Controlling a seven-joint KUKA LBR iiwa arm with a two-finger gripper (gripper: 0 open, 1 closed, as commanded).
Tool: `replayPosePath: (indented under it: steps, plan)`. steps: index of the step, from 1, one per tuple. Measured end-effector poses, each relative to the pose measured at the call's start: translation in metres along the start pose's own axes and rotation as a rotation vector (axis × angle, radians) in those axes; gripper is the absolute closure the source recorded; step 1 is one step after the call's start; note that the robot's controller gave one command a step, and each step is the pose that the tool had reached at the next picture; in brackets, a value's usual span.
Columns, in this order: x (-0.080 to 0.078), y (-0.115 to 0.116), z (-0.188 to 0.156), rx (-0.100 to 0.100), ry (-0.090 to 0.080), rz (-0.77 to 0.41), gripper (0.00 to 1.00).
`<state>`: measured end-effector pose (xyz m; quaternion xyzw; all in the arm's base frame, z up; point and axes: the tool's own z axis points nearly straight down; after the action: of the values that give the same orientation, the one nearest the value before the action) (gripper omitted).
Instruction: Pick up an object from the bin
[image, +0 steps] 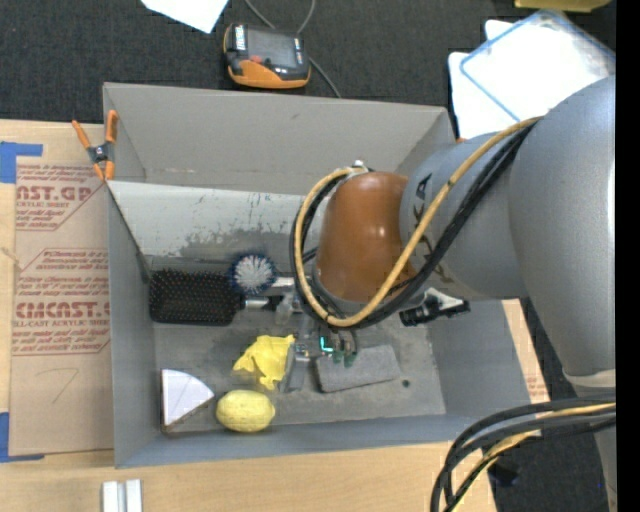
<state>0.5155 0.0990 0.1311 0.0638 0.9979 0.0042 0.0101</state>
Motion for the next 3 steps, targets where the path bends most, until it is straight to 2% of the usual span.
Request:
replayPosePath:
  steps: [1, 2, 3]
  plan:
    - [0.0, 0.0, 0.0, 0.0, 0.0, 0.0, 1.0]
    - [0.0, 0.0, 0.0, 0.0, 0.0, 0.0, 1.0]
    - [-0.03, -0.003, 0.031, -0.001, -0.001, -0.215, 0.0]
